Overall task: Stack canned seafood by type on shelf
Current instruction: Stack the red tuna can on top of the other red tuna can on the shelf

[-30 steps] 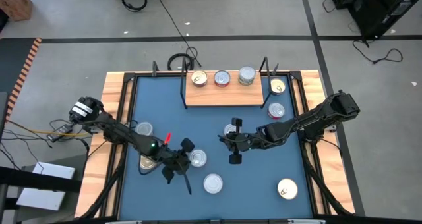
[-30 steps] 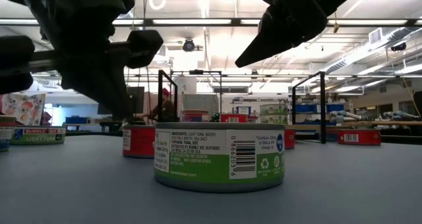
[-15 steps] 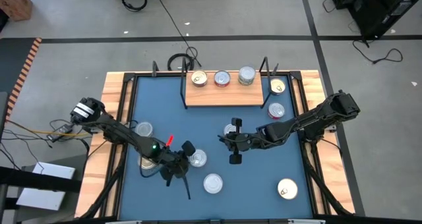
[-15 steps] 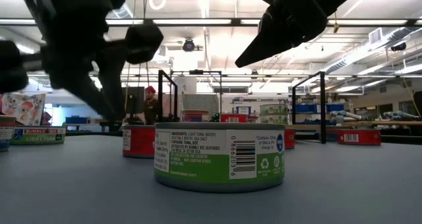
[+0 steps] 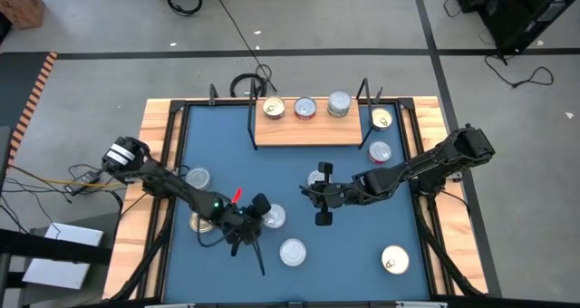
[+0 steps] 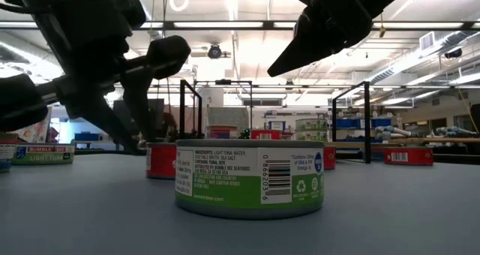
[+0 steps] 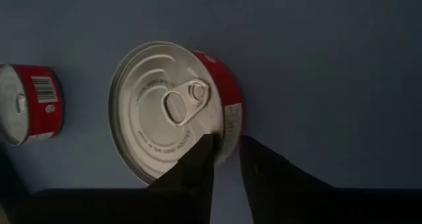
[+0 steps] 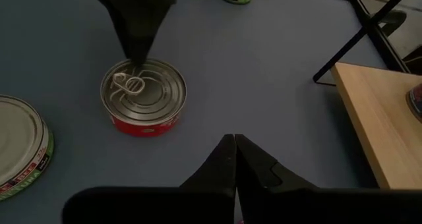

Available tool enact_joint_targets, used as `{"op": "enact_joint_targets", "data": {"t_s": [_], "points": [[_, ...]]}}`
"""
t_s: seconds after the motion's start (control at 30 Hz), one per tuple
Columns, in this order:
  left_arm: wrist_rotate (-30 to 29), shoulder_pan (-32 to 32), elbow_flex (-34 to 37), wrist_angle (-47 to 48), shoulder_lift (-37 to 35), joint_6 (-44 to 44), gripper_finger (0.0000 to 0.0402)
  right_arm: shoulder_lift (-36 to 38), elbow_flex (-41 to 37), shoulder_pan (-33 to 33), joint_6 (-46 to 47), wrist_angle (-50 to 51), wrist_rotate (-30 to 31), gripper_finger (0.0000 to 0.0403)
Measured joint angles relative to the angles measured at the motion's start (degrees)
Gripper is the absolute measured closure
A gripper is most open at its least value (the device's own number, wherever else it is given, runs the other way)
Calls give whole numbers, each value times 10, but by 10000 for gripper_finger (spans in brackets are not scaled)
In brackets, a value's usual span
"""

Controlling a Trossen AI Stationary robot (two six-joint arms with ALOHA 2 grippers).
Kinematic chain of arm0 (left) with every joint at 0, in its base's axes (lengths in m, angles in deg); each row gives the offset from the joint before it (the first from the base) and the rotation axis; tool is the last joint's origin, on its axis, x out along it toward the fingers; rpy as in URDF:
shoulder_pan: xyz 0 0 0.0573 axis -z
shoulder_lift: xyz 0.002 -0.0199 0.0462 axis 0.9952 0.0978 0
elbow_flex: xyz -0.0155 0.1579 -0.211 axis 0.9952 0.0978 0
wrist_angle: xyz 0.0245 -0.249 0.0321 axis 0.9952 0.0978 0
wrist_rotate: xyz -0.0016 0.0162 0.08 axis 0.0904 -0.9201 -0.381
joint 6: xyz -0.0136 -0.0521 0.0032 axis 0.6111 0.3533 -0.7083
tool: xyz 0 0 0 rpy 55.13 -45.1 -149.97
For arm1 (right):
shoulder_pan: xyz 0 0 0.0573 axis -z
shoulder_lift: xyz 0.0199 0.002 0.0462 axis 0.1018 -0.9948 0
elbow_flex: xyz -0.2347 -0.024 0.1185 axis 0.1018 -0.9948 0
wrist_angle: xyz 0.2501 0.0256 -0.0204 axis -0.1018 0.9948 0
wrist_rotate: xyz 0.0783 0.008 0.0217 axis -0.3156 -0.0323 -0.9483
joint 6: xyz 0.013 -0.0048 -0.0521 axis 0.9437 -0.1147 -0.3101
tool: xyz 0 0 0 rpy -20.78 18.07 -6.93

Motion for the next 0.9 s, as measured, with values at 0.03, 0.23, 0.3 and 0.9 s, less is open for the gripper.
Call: {"op": "enact_joint_targets", "data": {"t_s": [0.03,0.23,0.3,0.9], "points": [[-7,0,0,-2,3,0,334,0,0,0,0,0,0,392],[-22,0,-3,-23,24,0,390,0,0,0,0,0,0,392],[-24,0,-2,-27,25,0,396,0,0,0,0,0,0,392],[175,-47,-64,23,-28,186,401,0,0,-2,-4,0,0,392]]}}
